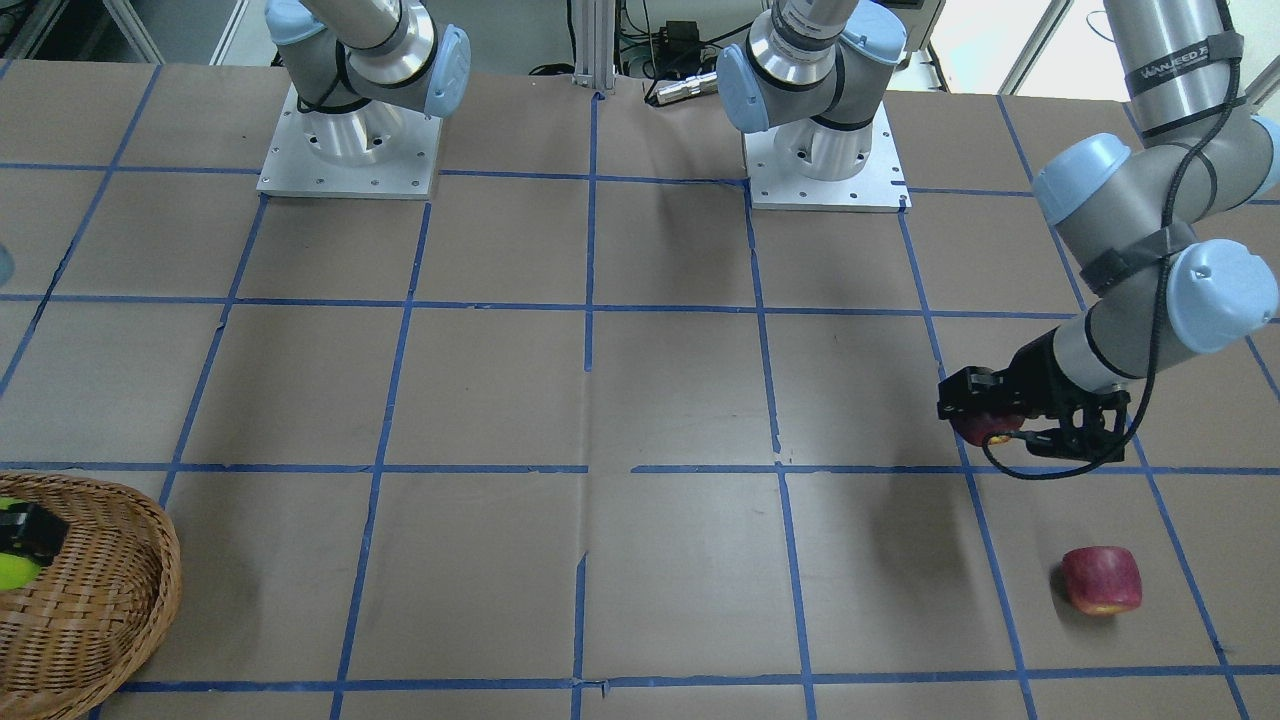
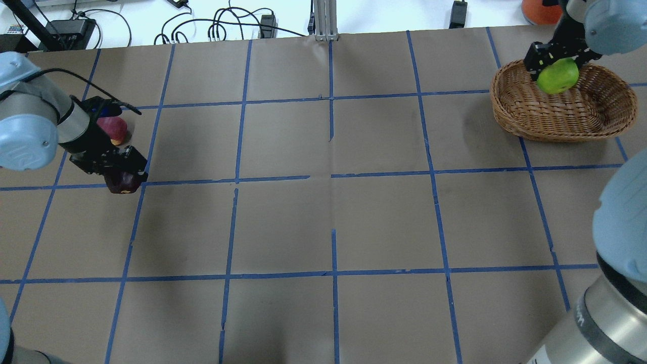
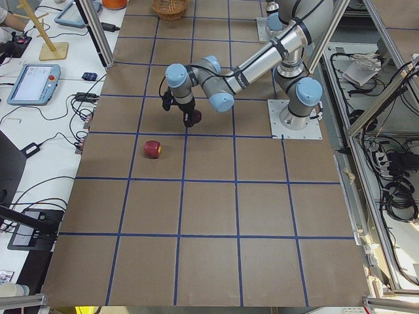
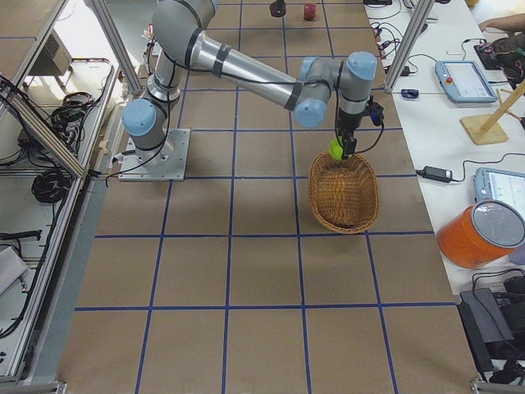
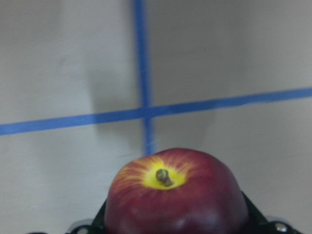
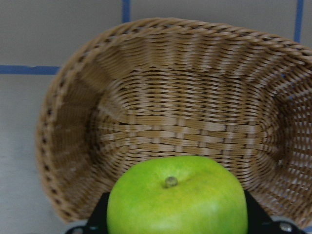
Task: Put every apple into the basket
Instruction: 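Carry green apple to basket with right gripper while left lifts dark red apple, then release green apple in basket while left gripper sets dark red apple mid-table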
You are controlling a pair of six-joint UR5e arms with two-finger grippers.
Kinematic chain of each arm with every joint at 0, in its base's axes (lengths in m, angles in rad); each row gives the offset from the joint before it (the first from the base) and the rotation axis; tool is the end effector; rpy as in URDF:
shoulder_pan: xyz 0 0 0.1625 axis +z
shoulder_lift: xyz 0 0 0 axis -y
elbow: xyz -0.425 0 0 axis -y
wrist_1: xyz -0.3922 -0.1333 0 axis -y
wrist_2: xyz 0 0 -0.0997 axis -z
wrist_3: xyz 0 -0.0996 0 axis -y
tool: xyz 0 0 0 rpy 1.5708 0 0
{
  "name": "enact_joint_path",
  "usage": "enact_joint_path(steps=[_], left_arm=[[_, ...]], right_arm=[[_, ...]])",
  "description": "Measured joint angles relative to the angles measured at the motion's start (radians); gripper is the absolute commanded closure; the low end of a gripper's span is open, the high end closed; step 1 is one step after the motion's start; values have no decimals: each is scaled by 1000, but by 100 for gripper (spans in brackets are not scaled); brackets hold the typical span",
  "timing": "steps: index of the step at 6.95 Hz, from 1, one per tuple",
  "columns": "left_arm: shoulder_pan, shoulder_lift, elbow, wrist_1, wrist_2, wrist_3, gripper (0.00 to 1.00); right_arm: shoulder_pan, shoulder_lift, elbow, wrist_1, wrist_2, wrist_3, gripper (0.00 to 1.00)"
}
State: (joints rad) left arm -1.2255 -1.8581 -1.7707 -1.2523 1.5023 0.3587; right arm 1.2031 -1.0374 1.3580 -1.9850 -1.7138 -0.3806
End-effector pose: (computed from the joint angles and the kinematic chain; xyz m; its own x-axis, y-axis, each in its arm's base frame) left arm 0.0538 -0.5636 0.2718 -0.9925 -0.0007 0.1221 0.0158 0.9909 0.1335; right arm -0.1393 -0.6930 0.3160 -0.9860 -0.0033 0.1665 -0.0090 0.9994 -0.0341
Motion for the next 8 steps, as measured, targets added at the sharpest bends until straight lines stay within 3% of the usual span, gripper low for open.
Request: enact_joint_path(steps=[1, 2, 3, 4, 5, 6, 7, 8], left_arm=[[-106, -12, 53, -32, -26, -186, 86], [-220, -22, 78, -38, -46, -378, 86], [-333, -37, 87, -11, -63, -556, 86], [-431, -66, 84, 61, -97, -727, 84], [-511, -113, 77, 167, -137, -878, 71], [-570, -171, 66, 272, -158, -995, 25], [-610, -220, 54, 345, -167, -1078, 6], [-635, -245, 45, 378, -168, -1118, 0]], right_arm=[[-52, 35, 0, -32, -6, -19, 96], [-87, 69, -2, -82, -8, -27, 86], [-112, 109, -5, -149, -8, -37, 20], [-127, 144, -6, -210, -8, -49, 0], [-133, 161, -6, -238, -8, -64, 0], [-135, 164, -7, -245, -10, -86, 0], [-133, 153, -7, -235, -9, -97, 0], [-124, 126, -6, -214, -5, -99, 0]])
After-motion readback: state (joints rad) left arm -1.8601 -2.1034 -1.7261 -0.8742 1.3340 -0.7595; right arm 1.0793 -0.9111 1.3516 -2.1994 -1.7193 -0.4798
